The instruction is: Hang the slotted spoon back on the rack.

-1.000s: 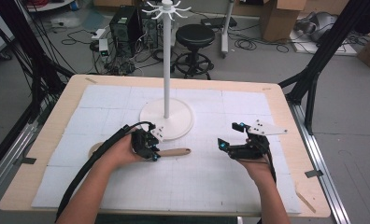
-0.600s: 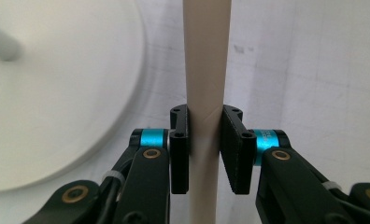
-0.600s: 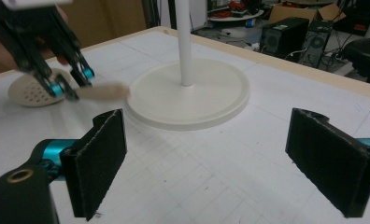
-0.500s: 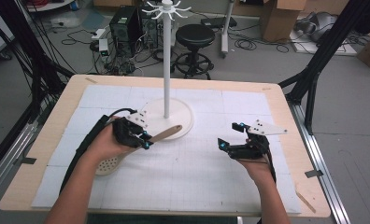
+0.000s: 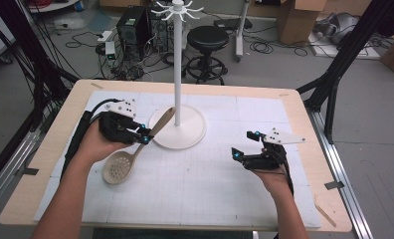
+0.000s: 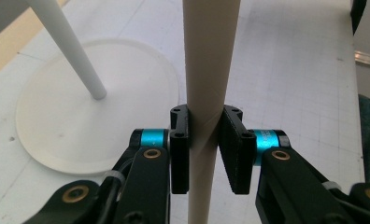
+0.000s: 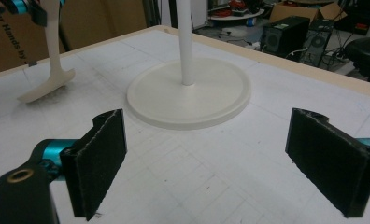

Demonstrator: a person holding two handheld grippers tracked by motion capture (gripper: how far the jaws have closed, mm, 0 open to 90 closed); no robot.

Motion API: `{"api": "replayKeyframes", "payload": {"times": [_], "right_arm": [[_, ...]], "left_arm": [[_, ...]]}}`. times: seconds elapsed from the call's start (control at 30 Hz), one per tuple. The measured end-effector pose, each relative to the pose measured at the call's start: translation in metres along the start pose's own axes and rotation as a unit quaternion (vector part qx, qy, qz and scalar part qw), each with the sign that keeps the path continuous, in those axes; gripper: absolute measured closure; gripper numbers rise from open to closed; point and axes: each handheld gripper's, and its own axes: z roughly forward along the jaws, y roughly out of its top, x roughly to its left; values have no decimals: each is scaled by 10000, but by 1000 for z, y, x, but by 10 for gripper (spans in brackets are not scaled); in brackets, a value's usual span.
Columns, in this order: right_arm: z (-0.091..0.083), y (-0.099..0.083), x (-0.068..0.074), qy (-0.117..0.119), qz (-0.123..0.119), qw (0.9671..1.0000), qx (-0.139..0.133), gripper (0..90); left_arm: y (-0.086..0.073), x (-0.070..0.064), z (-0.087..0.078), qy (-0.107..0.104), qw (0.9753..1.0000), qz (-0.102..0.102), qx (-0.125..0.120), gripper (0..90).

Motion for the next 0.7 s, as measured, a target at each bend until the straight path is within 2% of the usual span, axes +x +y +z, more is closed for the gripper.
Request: {"api": "replayKeyframes", "payload": {"times": [0.4,0.7], "right_arm": [[0,0,1,18,13,10000,20,116],[1,0,0,15,-25,10000,19,116]], "left_arm": [[22,5,-32,28,9988,-34,-485,746],[41,9,-45,23,9979,-1,-644,746]]}}
